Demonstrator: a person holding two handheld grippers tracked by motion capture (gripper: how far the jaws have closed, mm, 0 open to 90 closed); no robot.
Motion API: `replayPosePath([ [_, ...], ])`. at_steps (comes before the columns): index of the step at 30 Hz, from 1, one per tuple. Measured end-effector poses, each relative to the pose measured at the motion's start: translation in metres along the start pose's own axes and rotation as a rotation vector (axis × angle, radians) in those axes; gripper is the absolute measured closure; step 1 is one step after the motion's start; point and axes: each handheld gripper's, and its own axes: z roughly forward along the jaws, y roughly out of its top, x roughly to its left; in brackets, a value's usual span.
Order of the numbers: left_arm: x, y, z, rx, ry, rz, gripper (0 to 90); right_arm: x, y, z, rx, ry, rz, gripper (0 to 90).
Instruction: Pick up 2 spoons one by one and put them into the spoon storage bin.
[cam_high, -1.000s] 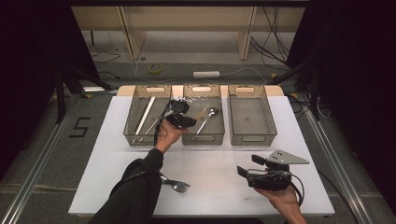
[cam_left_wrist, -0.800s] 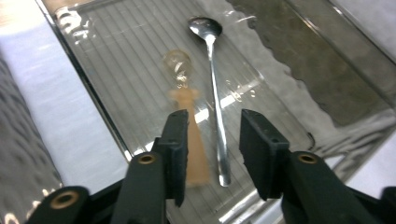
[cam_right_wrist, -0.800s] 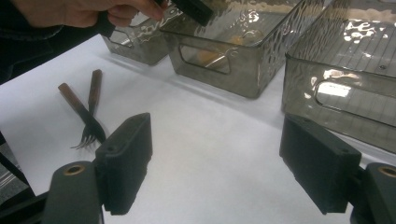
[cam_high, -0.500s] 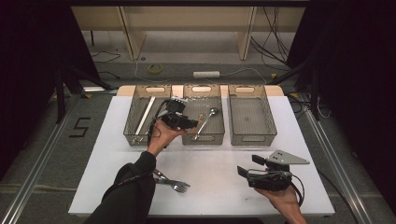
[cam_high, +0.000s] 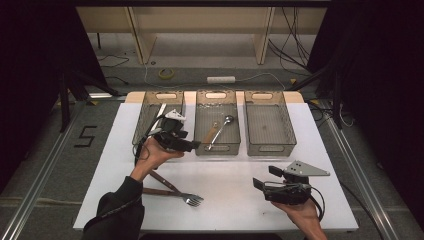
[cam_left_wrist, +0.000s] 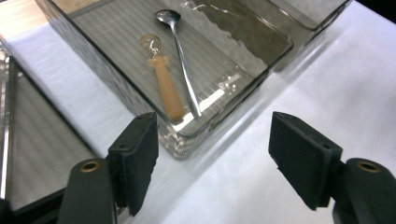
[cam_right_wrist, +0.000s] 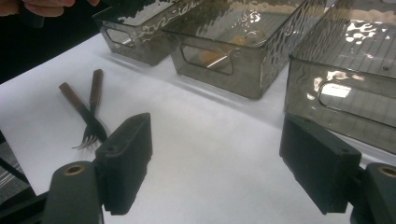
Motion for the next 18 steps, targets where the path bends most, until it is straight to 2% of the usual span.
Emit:
replayPosePath([
  [1, -0.001, -0.002, -0.002, 0.000, -0.004, 0.006, 31.6, 0.001, 0.000, 0.000, 0.000, 0.001, -0.004, 26.4],
  [4, -0.005, -0.007, -0.007, 0.024, 0.018, 0.064, 30.3, 0.001, 0.000, 0.000, -0.001, 0.002, -0.003, 26.4],
  [7, -0.006, -0.010, -0.013, 0.019, 0.002, 0.066, 29.0, 0.001, 0.000, 0.000, -0.001, 0.003, -0.005, 26.4],
  [18, -0.017, -0.017, -0.026, 0.063, -0.031, 0.137, 23.8, 0.001, 0.000, 0.000, -0.001, 0.002, -0.005, 26.4],
])
